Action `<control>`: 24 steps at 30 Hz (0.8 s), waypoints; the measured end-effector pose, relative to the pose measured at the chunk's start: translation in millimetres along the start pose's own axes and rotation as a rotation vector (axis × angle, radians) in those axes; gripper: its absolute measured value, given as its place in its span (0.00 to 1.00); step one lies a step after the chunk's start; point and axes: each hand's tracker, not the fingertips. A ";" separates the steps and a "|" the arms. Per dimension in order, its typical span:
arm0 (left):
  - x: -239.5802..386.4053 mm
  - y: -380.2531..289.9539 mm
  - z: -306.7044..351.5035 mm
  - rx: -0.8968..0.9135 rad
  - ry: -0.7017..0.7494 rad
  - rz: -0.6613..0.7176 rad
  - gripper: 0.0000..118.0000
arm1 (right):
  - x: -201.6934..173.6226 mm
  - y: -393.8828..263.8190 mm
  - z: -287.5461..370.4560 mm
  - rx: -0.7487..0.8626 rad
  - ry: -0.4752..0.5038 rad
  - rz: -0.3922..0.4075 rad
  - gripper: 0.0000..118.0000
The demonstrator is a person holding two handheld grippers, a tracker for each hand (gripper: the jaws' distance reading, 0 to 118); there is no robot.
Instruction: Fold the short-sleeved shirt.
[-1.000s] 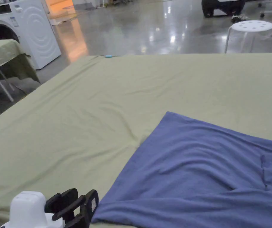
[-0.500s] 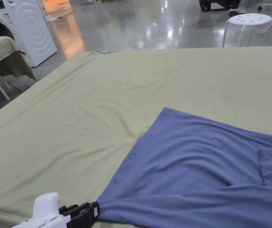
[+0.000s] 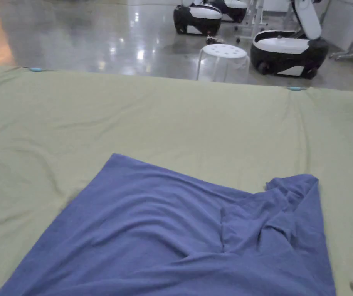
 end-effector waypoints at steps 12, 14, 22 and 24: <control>-1.1 8.7 -2.3 -0.039 -0.006 -0.028 0.12 | 99.3 112.3 -175.2 -0.174 -0.006 -0.138 0.71; -0.4 9.4 -1.8 -0.042 -0.003 -0.032 0.12 | 111.1 124.6 -225.1 -0.244 -0.051 -0.144 0.70; 2.6 10.8 -6.5 -0.047 0.016 -0.023 0.12 | 142.0 146.1 -344.6 -0.361 -0.153 -0.362 0.61; 3.1 9.2 -8.0 -0.045 0.019 -0.020 0.12 | 144.0 143.9 -355.1 -0.383 -0.170 -0.332 0.59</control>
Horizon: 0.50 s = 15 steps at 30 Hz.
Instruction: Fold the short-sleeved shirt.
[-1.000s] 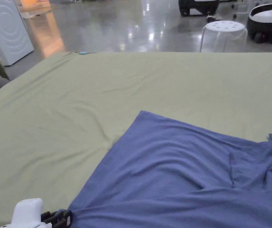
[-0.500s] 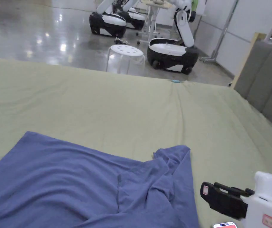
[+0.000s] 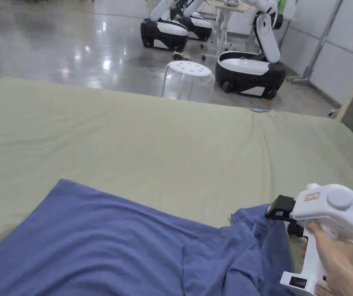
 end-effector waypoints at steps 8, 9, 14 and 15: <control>-0.7 -2.8 -1.7 0.019 0.007 0.021 0.12 | -20.8 -23.9 24.7 0.033 -0.042 0.135 0.01; -1.9 -1.8 1.1 0.027 0.001 0.023 0.11 | -21.1 -26.2 36.3 0.078 -0.031 0.142 0.01; -15.0 24.5 32.4 0.207 -0.150 0.158 0.06 | -37.7 -27.0 128.5 0.248 0.054 0.268 0.01; -11.5 36.6 45.5 0.260 -0.156 0.162 0.06 | -39.5 -24.1 150.4 0.277 0.075 0.273 0.01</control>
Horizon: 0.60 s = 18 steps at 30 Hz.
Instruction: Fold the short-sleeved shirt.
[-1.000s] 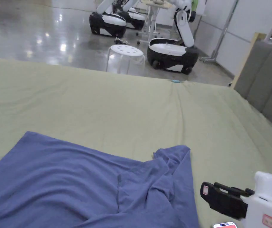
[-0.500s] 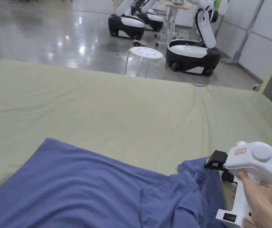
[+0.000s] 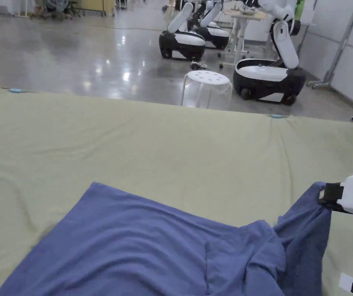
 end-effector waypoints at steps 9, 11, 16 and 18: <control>48.3 125.2 30.6 0.300 -0.142 -0.130 0.06 | -26.0 65.1 159.7 0.303 0.094 0.063 0.01; 56.7 151.6 37.5 0.352 -0.146 -0.173 0.06 | -28.5 78.0 186.3 0.364 0.106 0.057 0.01; 65.4 225.0 47.2 0.429 -0.142 -0.203 0.06 | -18.2 124.6 229.9 0.466 0.079 0.047 0.01; 69.3 247.6 49.4 0.451 -0.137 -0.204 0.06 | -16.1 137.5 241.0 0.494 0.059 0.046 0.01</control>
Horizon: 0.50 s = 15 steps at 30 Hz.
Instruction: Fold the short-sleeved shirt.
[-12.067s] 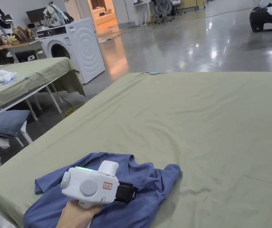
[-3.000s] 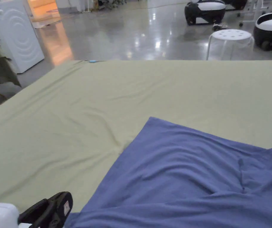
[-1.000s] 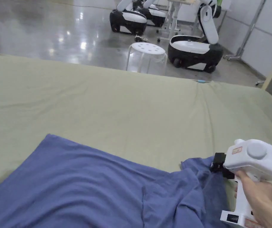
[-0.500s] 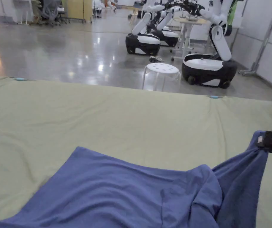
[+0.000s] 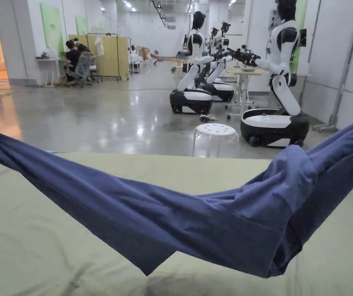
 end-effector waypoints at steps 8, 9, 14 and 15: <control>8.3 62.3 -38.3 0.039 0.050 0.013 0.06 | 14.7 39.0 -11.4 0.072 -0.074 -0.006 0.01; 9.4 65.3 -43.0 0.038 0.061 0.012 0.06 | 15.3 40.2 -14.7 0.069 -0.083 -0.003 0.01; 16.5 72.8 -62.7 0.034 0.093 0.021 0.06 | 21.2 38.0 -32.9 0.074 -0.114 0.014 0.01; 16.6 74.0 -66.8 0.037 0.096 0.033 0.06 | 22.6 37.7 -36.6 0.076 -0.119 0.010 0.01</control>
